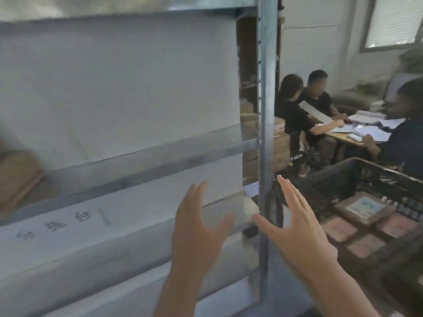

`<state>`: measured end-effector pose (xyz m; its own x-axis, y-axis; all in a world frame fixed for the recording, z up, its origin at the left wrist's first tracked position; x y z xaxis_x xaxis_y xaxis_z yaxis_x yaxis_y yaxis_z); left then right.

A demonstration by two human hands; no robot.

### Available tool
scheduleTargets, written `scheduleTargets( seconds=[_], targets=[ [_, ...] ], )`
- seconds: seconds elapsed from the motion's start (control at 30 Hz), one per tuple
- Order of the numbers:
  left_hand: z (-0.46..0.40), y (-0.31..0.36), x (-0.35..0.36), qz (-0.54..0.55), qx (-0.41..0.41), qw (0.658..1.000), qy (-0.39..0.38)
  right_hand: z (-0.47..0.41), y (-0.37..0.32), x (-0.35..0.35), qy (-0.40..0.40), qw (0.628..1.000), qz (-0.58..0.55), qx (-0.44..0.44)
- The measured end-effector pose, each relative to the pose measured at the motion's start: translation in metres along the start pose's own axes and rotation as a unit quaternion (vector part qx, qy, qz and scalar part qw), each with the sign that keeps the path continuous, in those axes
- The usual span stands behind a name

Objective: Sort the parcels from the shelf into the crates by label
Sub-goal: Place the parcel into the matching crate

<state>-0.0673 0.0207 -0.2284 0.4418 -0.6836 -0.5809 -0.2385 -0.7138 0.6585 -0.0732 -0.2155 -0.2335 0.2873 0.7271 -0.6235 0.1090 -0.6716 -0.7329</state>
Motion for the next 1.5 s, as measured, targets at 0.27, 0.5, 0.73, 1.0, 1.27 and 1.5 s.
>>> scheduleTargets(
  seconds=[0.27,0.5,0.73,1.0,1.27,1.5],
  targets=[
    [0.04,-0.109,-0.217,-0.06,-0.075,0.984,0.148,0.053,-0.176,0.132,-0.084,0.987,-0.07,-0.119],
    [0.067,-0.201,-0.364,-0.081,-0.101,0.97,0.205,0.114,-0.306,0.241,-0.111,0.978,-0.075,-0.162],
    [0.052,-0.247,-0.462,-0.08,-0.076,0.97,0.217,0.145,-0.401,0.309,-0.122,0.97,-0.096,-0.187],
    [-0.022,-0.253,-0.529,-0.069,-0.039,0.968,0.237,0.103,-0.48,0.33,-0.087,0.961,-0.135,-0.223],
    [-0.105,-0.27,-0.543,-0.08,-0.068,0.963,0.249,0.02,-0.539,0.348,-0.074,0.944,-0.194,-0.255],
    [-0.167,-0.287,-0.53,-0.05,-0.137,0.963,0.225,-0.043,-0.567,0.383,-0.122,0.942,-0.208,-0.235]
  ],
)
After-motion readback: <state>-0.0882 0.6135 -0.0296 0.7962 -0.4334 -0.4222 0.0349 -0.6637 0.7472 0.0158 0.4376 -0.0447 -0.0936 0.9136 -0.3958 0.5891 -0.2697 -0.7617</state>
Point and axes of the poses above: each hand's wrist, its own z-axis away from the middle knuckle, its own x-axis out of the palm, y = z × x, the point moved 10 cm from there along -z, towards the middle knuckle, and after that the axes turned 4 degrees about y, right-handed, at the moved point
